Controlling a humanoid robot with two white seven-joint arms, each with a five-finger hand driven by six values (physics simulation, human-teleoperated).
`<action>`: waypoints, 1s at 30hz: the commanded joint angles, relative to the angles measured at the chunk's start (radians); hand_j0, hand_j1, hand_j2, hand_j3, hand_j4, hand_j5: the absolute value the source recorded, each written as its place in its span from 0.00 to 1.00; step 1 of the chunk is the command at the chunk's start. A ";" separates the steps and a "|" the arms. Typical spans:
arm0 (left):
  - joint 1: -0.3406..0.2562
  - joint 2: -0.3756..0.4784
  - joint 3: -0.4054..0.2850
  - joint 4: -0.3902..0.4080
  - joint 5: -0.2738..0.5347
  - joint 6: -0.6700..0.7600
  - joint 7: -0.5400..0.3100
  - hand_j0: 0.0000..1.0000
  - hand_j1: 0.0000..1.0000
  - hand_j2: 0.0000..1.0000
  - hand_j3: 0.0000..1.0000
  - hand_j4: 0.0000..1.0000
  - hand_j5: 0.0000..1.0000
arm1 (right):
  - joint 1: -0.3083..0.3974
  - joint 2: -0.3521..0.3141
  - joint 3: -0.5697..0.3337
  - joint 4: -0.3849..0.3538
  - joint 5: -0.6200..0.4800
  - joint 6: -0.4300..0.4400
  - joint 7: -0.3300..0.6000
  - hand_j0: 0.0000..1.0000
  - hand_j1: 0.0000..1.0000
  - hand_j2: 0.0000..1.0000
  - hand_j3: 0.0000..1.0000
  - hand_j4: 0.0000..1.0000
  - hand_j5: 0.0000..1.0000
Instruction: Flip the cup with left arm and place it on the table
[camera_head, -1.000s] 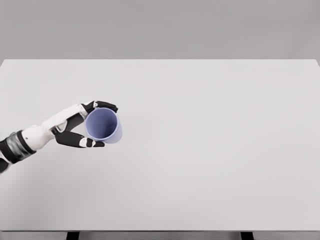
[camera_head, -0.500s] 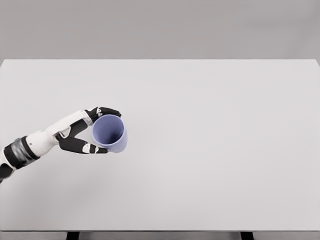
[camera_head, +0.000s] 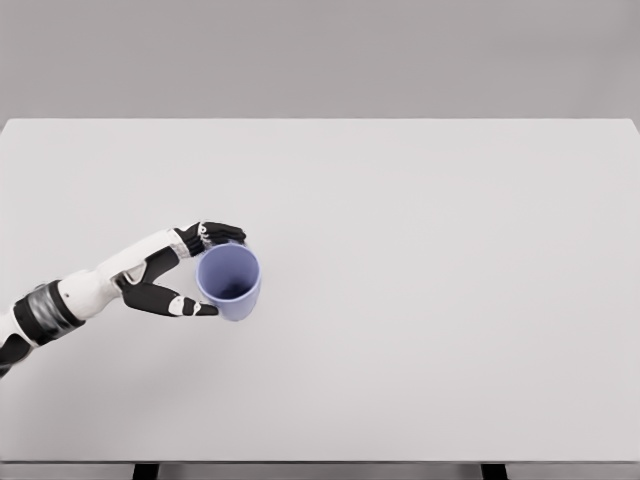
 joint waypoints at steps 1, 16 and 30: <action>0.000 -0.001 0.001 0.000 0.001 0.001 0.000 0.90 0.90 0.90 0.90 0.90 0.90 | 0.000 0.000 0.000 0.000 -0.001 0.000 0.000 1.00 1.00 1.00 1.00 1.00 1.00; 0.000 0.012 0.018 -0.011 -0.024 0.001 0.001 1.00 1.00 1.00 1.00 1.00 1.00 | 0.000 0.000 0.000 0.000 -0.001 0.000 0.000 1.00 1.00 1.00 1.00 1.00 1.00; 0.014 0.133 0.144 -0.023 -0.153 0.001 0.003 1.00 1.00 1.00 1.00 1.00 1.00 | 0.000 0.000 0.000 0.000 -0.001 0.000 0.000 1.00 1.00 1.00 1.00 1.00 1.00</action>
